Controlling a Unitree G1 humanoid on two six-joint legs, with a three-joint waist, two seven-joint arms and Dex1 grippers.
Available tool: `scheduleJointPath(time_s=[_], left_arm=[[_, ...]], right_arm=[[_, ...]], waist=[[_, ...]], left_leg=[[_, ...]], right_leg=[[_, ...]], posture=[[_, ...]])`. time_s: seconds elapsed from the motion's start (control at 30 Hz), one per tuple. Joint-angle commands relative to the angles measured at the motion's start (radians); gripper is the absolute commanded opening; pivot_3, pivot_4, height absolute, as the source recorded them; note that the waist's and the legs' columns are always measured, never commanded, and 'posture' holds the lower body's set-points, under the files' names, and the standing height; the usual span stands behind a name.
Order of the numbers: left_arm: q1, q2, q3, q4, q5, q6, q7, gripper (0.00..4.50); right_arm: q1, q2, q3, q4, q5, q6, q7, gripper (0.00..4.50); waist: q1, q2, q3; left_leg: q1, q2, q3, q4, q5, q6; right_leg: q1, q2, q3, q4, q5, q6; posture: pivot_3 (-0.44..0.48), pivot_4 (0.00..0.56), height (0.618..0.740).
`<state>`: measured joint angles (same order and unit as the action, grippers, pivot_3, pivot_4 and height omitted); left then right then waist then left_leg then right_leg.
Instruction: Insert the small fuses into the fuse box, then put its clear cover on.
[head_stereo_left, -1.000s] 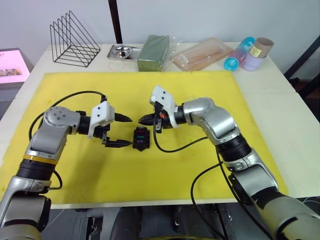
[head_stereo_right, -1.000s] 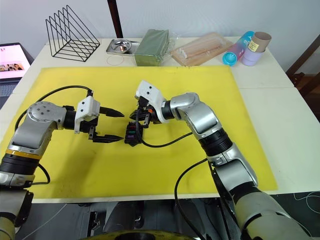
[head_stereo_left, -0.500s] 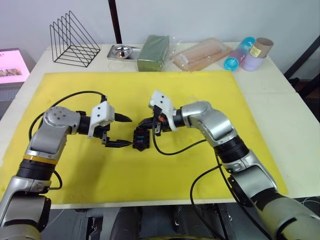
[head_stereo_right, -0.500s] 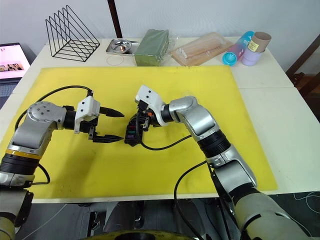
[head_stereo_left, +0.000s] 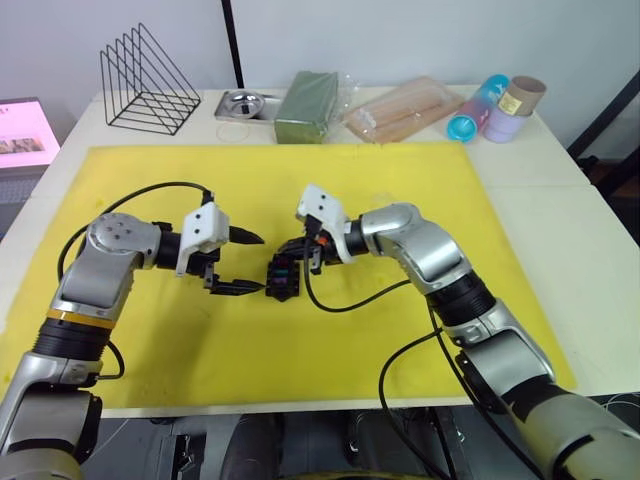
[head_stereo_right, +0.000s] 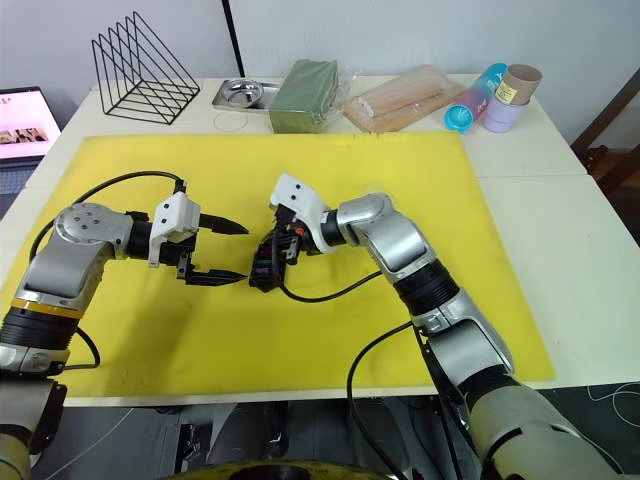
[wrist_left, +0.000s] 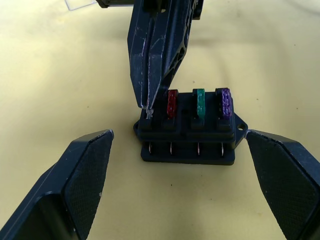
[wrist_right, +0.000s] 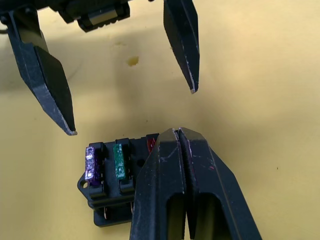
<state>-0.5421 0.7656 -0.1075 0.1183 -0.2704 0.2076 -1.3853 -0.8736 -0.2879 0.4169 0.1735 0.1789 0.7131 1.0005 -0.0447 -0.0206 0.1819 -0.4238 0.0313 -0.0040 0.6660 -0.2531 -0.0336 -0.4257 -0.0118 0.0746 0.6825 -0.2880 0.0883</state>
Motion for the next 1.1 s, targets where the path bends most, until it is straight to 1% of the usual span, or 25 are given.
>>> scheduleJointPath(time_s=[0.03, 0.13, 0.3, 0.5, 0.63, 0.83, 0.93, 1.0, 1.1], left_arm=[[-0.008, 0.007, 0.009, -0.018, -0.007, -0.006, 0.0, 4.5], [-0.008, 0.006, 0.009, -0.017, -0.006, -0.007, 0.001, 4.5], [-0.008, 0.003, 0.007, -0.018, -0.007, -0.009, 0.002, 4.5], [-0.009, 0.0, 0.006, -0.016, -0.005, -0.011, 0.003, 4.5], [-0.006, -0.002, 0.007, -0.019, -0.006, -0.011, 0.007, 4.5], [-0.003, -0.002, 0.006, -0.021, -0.006, -0.012, 0.009, 4.5], [-0.003, -0.002, 0.005, -0.022, -0.005, -0.013, 0.01, 4.5], [-0.002, -0.002, 0.005, -0.023, -0.007, -0.012, 0.009, 4.5], [-0.001, 0.0, 0.006, -0.026, -0.009, -0.01, 0.008, 4.5]], right_arm=[[0.027, -0.01, 0.08, 0.048, -0.04, 0.058, 0.016, 0.05], [0.018, -0.006, 0.09, 0.065, -0.054, 0.069, 0.007, 0.05], [-0.018, 0.03, 0.039, 0.096, -0.029, 0.101, -0.021, 0.05], [-0.049, 0.046, 0.03, 0.153, -0.034, 0.123, -0.034, 0.05], [-0.034, 0.029, 0.075, 0.125, -0.043, 0.145, -0.009, 0.05], [-0.002, 0.007, 0.107, 0.071, -0.051, 0.132, 0.016, 0.05], [0.014, 0.002, 0.118, 0.059, -0.074, 0.107, 0.001, 0.05], [0.02, 0.007, 0.091, 0.045, -0.063, 0.089, -0.003, 0.05], [0.025, 0.026, 0.011, 0.0, -0.015, 0.057, -0.01, 0.05]], waist=[[0.0, 0.0, 0.0], [0.0, 0.0, 0.0], [0.0, 0.0, 0.0], [0.0, 0.0, 0.0], [0.0, 0.0, 0.0], [0.001, 0.0, -0.001], [0.0, 0.0, -0.001], [0.001, 0.0, -0.001], [0.001, 0.0, -0.001]], left_leg=[[0.0, 0.0, 0.0, 0.0, 0.0, 0.0], [0.001, 0.0, 0.0, 0.0, 0.0, 0.0], [0.001, 0.0, 0.0, 0.0, 0.0, 0.0], [0.001, 0.0, 0.0, 0.0, 0.0, 0.0], [0.001, 0.0, 0.0, 0.0, 0.0, 0.0], [0.001, 0.0, 0.0, 0.0, 0.0, 0.0], [0.001, 0.0, 0.0, 0.0, 0.0, 0.0], [0.001, 0.0, 0.0, 0.0, 0.0, 0.0], [0.001, 0.0, 0.0, 0.0, 0.0, 0.0]], right_leg=[[0.0, 0.0, 0.0, 0.0, 0.0, 0.0], [0.001, 0.0, 0.0, 0.0, 0.0, 0.0], [0.001, 0.0, 0.0, 0.0, 0.0, 0.0], [0.001, 0.0, 0.0, 0.0, 0.0, 0.0], [0.001, 0.0, 0.0, 0.0, 0.0, 0.0], [0.001, 0.0, 0.0, 0.0, 0.0, 0.0], [0.001, 0.0, 0.0, 0.0, 0.0, 0.0], [0.001, 0.0, 0.0, 0.0, 0.0, 0.0], [0.002, 0.0, 0.0, 0.0, 0.0, 0.0]], posture=[[0.0, 0.15, 0.74], [0.0, 0.15, 0.74], [0.0, 0.15, 0.74], [0.0, 0.15, 0.74], [0.0, 0.15, 0.74], [0.0, 0.15, 0.74], [0.0, 0.15, 0.74], [0.0, 0.15, 0.74], [0.0, 0.15, 0.74]])
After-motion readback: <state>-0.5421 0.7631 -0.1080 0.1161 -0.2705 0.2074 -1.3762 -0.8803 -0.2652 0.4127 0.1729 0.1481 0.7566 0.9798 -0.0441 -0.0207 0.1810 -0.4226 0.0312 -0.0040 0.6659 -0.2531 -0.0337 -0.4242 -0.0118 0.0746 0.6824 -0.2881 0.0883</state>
